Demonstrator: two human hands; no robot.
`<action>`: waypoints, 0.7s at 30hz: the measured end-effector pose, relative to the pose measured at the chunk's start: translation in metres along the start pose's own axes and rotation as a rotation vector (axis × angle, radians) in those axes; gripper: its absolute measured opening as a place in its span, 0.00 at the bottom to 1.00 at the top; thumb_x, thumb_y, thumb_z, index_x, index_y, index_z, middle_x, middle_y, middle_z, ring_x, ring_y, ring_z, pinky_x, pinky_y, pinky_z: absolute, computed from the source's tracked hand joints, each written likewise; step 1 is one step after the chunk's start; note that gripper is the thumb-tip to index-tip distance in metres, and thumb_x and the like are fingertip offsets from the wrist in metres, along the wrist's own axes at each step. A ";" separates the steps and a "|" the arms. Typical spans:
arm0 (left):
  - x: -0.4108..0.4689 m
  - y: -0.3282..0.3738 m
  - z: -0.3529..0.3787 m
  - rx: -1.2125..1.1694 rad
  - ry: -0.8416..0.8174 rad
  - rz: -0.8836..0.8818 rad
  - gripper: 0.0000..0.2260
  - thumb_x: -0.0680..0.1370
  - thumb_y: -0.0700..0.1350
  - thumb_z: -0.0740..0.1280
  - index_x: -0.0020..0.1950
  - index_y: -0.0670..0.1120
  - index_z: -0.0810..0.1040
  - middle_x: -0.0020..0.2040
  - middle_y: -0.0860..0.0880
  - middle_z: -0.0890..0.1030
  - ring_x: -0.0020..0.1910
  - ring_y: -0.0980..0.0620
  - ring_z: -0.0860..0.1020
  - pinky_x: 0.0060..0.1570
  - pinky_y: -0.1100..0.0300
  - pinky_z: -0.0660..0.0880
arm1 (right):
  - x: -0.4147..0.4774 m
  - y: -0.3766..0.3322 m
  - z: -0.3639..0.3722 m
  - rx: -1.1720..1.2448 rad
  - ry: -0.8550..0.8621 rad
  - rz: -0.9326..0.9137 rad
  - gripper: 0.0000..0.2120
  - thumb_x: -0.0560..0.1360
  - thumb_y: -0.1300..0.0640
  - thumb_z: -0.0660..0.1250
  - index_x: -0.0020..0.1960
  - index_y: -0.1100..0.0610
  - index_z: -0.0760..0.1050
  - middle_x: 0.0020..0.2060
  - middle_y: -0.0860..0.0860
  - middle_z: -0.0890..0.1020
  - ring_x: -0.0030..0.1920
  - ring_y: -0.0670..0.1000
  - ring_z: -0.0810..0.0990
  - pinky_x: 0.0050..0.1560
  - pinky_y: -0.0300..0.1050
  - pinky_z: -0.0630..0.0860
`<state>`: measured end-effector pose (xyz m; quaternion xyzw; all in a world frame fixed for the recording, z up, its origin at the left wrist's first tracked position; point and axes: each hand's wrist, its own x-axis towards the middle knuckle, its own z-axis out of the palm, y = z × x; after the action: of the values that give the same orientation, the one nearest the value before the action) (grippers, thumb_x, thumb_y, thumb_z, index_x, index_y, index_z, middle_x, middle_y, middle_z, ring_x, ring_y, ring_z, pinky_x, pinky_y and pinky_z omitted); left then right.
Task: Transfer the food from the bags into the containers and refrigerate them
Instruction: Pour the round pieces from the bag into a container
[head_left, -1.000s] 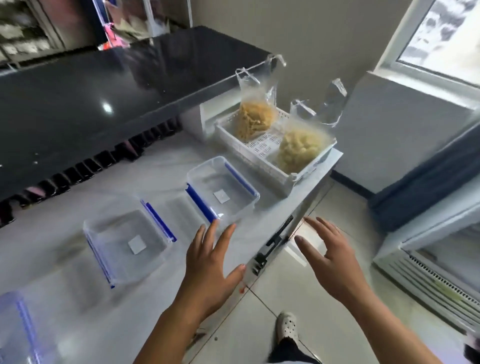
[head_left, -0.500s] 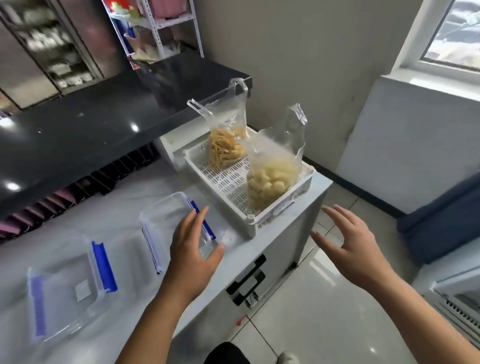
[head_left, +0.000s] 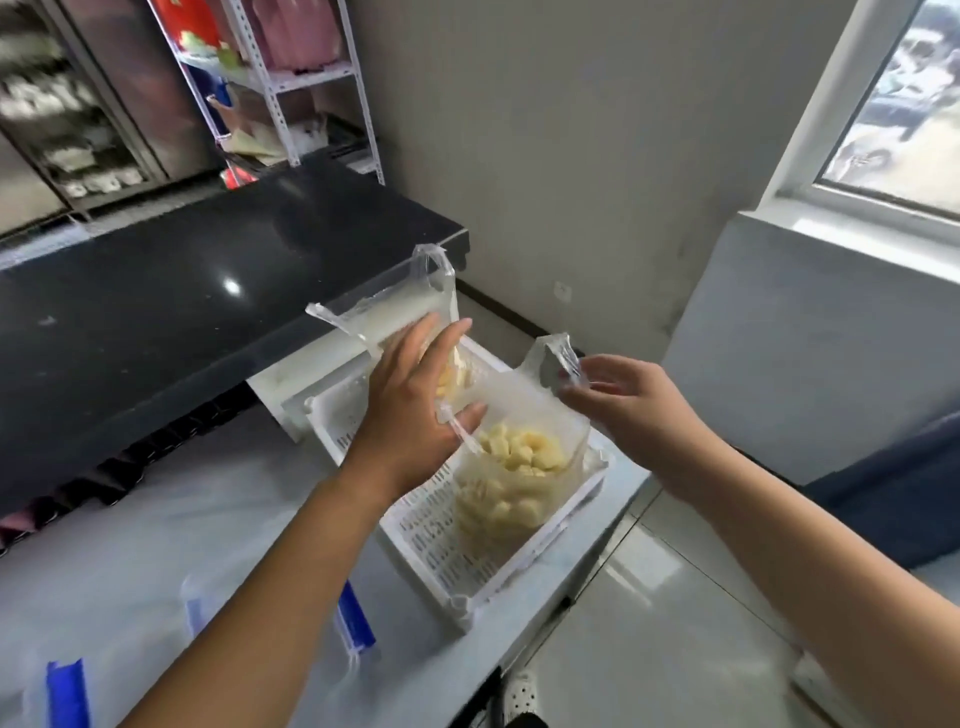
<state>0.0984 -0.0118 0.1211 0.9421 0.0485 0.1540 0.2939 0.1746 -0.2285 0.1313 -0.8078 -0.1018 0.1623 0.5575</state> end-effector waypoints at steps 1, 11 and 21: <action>0.010 0.001 0.006 -0.004 -0.007 0.013 0.34 0.75 0.50 0.73 0.78 0.57 0.62 0.80 0.51 0.57 0.79 0.52 0.52 0.77 0.49 0.54 | 0.003 -0.007 0.003 0.035 -0.001 -0.012 0.07 0.73 0.55 0.75 0.51 0.53 0.83 0.48 0.51 0.86 0.49 0.53 0.83 0.53 0.49 0.79; 0.064 0.028 0.052 -0.049 -0.046 0.069 0.29 0.76 0.56 0.68 0.76 0.54 0.66 0.78 0.49 0.62 0.77 0.50 0.56 0.74 0.51 0.56 | -0.019 -0.009 -0.007 -0.152 -0.022 -0.278 0.06 0.74 0.52 0.72 0.47 0.41 0.82 0.55 0.35 0.77 0.61 0.40 0.73 0.59 0.32 0.66; 0.064 0.050 0.033 0.010 0.096 -0.073 0.21 0.76 0.54 0.67 0.68 0.51 0.77 0.72 0.49 0.72 0.72 0.49 0.68 0.72 0.48 0.65 | -0.001 0.075 -0.046 0.119 -0.328 0.067 0.11 0.74 0.54 0.73 0.55 0.44 0.81 0.55 0.42 0.83 0.58 0.42 0.80 0.60 0.45 0.77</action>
<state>0.1701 -0.0594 0.1406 0.9327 0.0977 0.1878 0.2919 0.1899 -0.2959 0.0764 -0.7392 -0.1545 0.3159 0.5744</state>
